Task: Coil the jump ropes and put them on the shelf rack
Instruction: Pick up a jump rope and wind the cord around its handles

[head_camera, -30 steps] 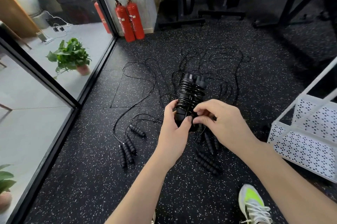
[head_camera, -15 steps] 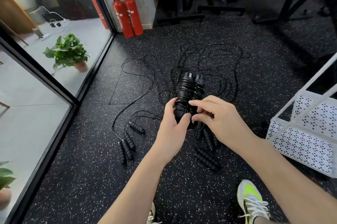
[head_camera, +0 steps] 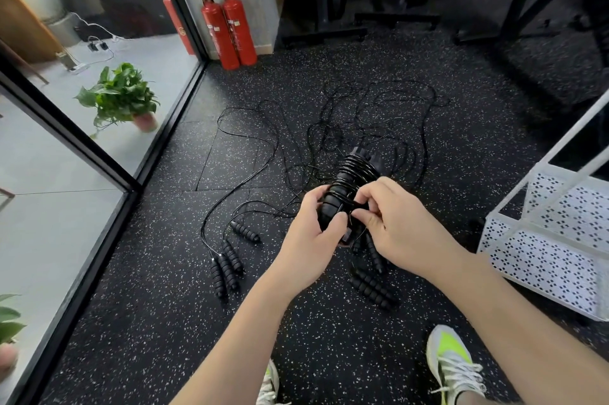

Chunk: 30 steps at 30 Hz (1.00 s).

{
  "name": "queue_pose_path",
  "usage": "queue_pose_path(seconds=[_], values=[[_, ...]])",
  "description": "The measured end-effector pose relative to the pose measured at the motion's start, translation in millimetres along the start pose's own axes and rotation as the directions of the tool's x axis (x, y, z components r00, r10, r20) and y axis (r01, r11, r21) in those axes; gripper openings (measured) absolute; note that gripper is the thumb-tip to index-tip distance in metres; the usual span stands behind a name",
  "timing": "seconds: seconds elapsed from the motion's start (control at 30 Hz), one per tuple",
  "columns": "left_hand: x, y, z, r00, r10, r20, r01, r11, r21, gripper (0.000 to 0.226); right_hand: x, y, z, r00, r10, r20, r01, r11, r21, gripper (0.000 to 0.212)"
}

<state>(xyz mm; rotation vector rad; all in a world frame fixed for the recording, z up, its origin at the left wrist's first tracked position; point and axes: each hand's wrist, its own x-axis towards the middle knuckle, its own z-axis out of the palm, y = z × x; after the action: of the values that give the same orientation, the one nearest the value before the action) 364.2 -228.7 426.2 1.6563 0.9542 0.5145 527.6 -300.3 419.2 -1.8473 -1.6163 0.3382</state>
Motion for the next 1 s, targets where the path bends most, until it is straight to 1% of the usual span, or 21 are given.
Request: queue_pose_path(seconds=[0.1, 0.23, 0.3, 0.37, 0.43, 0.57, 0.7, 0.77, 0.9, 1.0], values=[[0, -1, -1, 1.000, -0.008, 0.016, 0.009, 0.998, -0.058, 0.038, 1, -3, -3, 0.999, 0.013, 0.034, -0.013, 1.000, 0.006, 0.008], [-2, -1, -2, 0.992, -0.043, 0.116, 0.065, 0.978, -0.199, 0.040, 4, -3, -20, 0.985, 0.016, 0.173, -0.028, 0.997, 0.068, 0.011], [-2, 0, -3, 0.986, -0.058, 0.159, 0.090, 0.976, -0.200, 0.048, 4, -1, -23, 0.985, 0.034, 0.171, -0.051, 0.994, 0.092, 0.012], [-1, 1, -3, 0.983, -0.062, 0.172, 0.084, 0.989, -0.125, 0.059, 4, -1, -20, 0.989, 0.039, 0.143, -0.053, 0.995, 0.090, 0.013], [-1, 2, -2, 0.986, -0.053, 0.161, 0.066, 0.995, -0.075, 0.062, 4, -1, -19, 0.992, 0.030, 0.121, -0.038, 0.997, 0.067, 0.014], [1, -1, 5, 0.992, -0.020, 0.121, 0.027, 0.998, -0.052, 0.059, 3, -1, -21, 0.993, 0.044, 0.109, -0.051, 0.997, 0.058, 0.016], [2, -5, 11, 0.999, 0.042, 0.033, -0.041, 0.999, -0.014, 0.055, 2, -6, -19, 0.998, 0.049, 0.025, -0.051, 0.996, 0.073, 0.016], [1, -2, 13, 0.999, 0.055, -0.001, -0.055, 0.998, -0.026, 0.050, 1, -7, -21, 0.999, 0.047, 0.012, -0.048, 0.995, 0.093, 0.017], [4, -3, 9, 0.997, 0.061, -0.052, -0.061, 0.998, 0.001, 0.047, -3, -12, -23, 0.999, -0.019, 0.049, 0.013, 0.993, 0.119, 0.016], [5, -1, 8, 0.998, 0.056, -0.034, -0.057, 0.997, -0.054, 0.047, -1, -12, -27, 0.995, -0.085, 0.049, 0.078, 0.989, 0.124, 0.015]])
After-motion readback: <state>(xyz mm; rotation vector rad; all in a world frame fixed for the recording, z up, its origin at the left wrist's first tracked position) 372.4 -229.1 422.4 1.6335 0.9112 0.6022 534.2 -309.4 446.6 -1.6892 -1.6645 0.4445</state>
